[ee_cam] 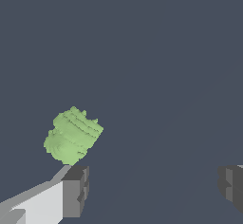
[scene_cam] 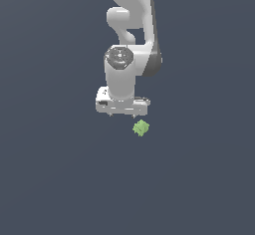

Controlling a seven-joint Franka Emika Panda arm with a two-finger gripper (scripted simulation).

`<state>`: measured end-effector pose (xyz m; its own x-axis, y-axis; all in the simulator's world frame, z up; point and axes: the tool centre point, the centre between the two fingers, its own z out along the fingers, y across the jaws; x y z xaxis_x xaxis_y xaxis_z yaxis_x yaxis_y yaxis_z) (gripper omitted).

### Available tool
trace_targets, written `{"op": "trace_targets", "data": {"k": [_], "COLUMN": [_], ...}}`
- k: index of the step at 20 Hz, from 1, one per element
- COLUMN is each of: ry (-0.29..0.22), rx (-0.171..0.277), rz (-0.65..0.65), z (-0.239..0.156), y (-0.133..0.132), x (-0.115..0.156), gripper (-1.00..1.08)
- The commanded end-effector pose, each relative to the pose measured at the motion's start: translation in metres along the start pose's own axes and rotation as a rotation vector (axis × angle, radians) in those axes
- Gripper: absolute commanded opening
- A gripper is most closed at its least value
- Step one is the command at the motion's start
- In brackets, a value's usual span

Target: Pick up the object and move it to a goal position.

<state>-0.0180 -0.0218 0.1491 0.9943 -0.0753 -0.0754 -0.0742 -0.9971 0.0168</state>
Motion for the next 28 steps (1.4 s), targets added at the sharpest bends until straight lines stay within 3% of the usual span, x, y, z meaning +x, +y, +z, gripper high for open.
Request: {"op": "trace_targets", "data": {"k": [1,10,28], "ry": [0.001,0.015,0.055], "rx": [0.001,0.006,0.03], "rz": [0.017,0.138,0.519], "z": [0.002,0.014,0.05], "y": [-0.003,-0.021,-0.075], "x": [0.0,0.0,-0.005], "gripper": [1.0,1.0,1.0]}}
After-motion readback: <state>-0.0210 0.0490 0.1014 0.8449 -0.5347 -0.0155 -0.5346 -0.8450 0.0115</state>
